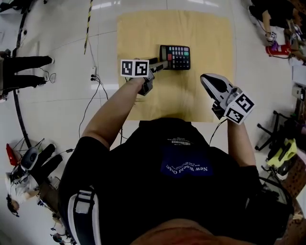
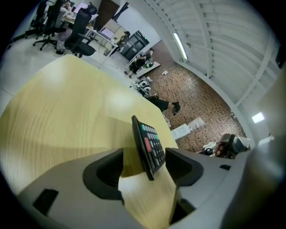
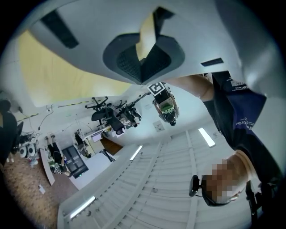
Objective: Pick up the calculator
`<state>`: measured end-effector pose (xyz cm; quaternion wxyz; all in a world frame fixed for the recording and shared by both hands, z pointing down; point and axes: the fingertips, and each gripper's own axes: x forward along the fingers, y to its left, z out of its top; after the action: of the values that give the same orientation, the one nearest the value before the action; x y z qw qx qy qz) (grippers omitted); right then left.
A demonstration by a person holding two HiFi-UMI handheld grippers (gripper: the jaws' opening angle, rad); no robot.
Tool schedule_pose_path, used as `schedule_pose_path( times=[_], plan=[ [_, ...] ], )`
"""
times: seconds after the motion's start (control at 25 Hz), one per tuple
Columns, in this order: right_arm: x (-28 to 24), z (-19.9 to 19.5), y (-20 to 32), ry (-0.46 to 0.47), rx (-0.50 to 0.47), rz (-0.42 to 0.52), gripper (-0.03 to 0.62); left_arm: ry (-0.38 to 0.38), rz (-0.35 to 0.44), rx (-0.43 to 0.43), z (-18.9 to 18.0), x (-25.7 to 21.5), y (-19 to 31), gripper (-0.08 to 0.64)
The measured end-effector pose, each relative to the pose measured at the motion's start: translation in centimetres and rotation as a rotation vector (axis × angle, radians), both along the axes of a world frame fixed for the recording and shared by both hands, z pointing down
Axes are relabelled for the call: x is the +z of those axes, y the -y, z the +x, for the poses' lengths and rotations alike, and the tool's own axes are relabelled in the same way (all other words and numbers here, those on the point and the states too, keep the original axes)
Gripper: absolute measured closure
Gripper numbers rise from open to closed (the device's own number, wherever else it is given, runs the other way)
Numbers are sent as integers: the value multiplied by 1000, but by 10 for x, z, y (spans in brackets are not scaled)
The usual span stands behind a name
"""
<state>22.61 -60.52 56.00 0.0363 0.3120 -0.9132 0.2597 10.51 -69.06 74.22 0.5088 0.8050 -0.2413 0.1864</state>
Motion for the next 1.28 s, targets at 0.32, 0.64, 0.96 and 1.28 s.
schedule_pose_path(
  times=[0.32, 0.64, 0.96, 1.28],
  plan=[
    [17, 7, -5, 19, 23, -25, 607, 57, -11, 3, 20, 15, 13, 282],
    [20, 11, -13, 12, 26, -32, 607, -3, -68, -108, 15, 18, 16, 457],
    [15, 9, -17, -7, 26, -31, 607, -146, -100, -170, 8, -4, 17, 483],
    [-27, 2, -20, -10, 16, 39, 607, -322, -22, -199, -15, -112, -1, 486]
  ],
)
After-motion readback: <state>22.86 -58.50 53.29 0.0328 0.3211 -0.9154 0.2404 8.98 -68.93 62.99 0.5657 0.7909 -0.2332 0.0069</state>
